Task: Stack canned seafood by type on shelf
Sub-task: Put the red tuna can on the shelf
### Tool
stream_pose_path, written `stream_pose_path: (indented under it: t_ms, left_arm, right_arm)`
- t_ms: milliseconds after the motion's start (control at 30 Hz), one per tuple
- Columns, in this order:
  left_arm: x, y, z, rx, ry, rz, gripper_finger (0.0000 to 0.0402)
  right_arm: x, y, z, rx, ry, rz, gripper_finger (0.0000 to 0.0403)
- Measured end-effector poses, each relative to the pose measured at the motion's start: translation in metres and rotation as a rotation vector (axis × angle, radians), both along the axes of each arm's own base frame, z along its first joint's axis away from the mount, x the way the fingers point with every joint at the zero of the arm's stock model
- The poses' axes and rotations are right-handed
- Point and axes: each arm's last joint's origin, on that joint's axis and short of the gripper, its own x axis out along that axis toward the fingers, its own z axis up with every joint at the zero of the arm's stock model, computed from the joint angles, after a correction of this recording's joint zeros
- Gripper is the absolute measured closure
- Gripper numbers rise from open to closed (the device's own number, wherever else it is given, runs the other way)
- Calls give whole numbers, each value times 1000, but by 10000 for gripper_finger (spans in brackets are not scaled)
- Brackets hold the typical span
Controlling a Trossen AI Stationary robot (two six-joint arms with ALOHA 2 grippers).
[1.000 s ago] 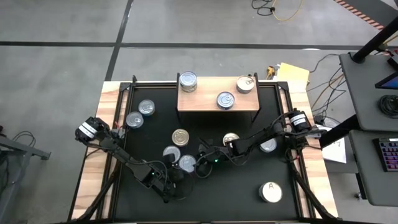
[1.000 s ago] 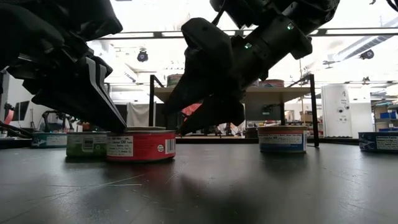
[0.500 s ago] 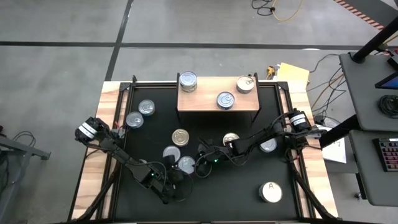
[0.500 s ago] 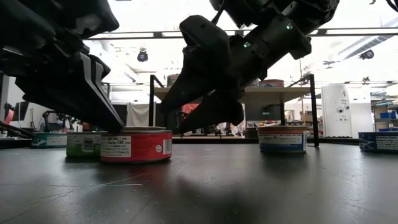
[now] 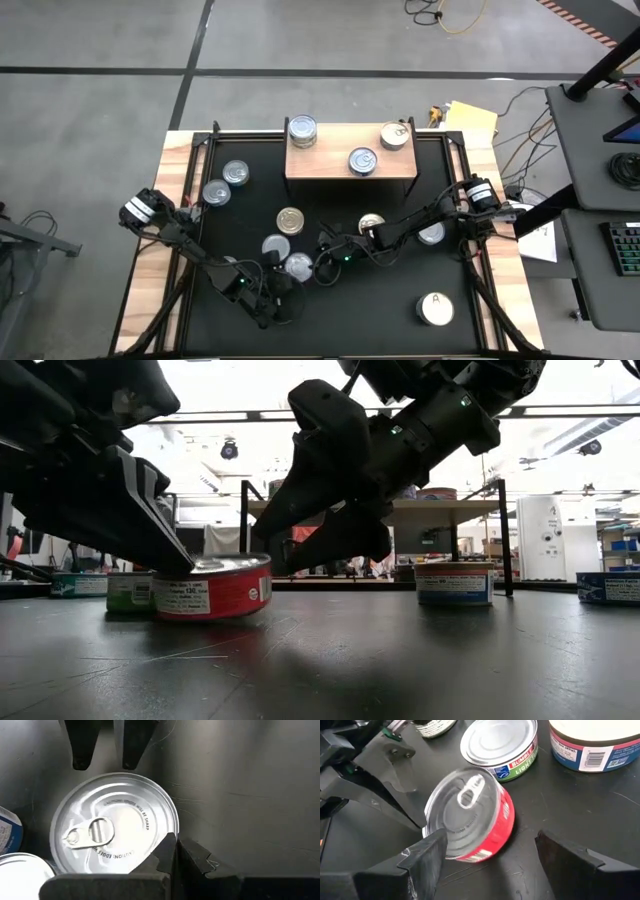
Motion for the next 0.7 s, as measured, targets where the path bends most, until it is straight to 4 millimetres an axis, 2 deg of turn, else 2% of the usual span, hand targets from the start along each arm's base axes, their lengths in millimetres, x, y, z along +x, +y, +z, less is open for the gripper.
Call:
stream_pose_path:
  t_ms: [233, 400, 700]
  left_arm:
    - [-1, 1, -4, 10, 24, -22, 401]
    - [-1, 1, -3, 13, 16, -19, 401]
    - [-1, 1, -3, 10, 7, -15, 401]
  right_arm:
    - [0, 0, 0, -3, -6, 5, 94]
    - [1, 3, 3, -89, -41, 70, 83]
    - [3, 6, 5, -146, -81, 122, 86]
